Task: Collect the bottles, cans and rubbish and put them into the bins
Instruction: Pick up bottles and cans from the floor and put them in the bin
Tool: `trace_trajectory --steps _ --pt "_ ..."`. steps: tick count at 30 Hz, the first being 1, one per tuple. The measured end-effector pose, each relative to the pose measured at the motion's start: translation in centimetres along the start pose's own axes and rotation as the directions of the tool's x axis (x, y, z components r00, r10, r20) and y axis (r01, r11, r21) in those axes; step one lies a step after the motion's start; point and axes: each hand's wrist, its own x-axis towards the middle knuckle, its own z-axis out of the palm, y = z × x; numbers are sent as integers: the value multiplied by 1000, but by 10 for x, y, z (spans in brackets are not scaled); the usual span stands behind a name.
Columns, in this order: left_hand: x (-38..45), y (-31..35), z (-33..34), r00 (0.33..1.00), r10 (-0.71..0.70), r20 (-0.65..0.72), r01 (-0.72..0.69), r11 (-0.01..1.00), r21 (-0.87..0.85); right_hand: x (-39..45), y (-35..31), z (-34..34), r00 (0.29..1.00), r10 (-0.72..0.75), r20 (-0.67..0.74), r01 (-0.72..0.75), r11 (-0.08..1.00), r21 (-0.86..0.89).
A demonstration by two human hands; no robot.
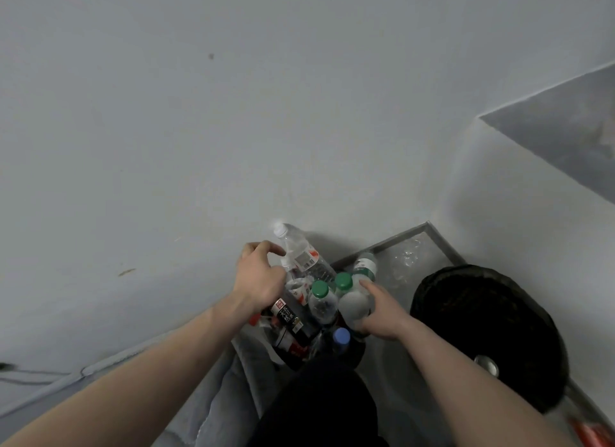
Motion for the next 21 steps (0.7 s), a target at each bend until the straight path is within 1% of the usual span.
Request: trace_trajectory --steps 5,8,10,12,14,16,18,21 --pt "12 19 1 997 80 -10 -80 996 -41 6 -1 4 999 -9 32 9 1000 2" --pt "16 30 3 989 146 -12 -147 988 -44 11 2 7 998 35 44 -34 999 -11" --pt "15 34 9 978 205 37 -205 979 -24 13 4 7 997 57 51 -57 998 -4" --pt "13 38 17 957 272 99 -274 962 7 15 3 8 998 49 47 -49 999 -3" --pt "10 44 25 934 325 149 -335 941 47 17 1 8 1000 18 15 -18 999 42" --pt "12 50 31 924 334 186 -354 931 88 21 -1 10 999 -16 -49 19 998 53" --pt "18 53 38 927 308 214 -342 929 145 26 -1 14 996 -24 -90 27 999 31" --pt "30 51 47 931 252 264 -318 915 248 32 0 19 994 -4 -107 10 998 55"
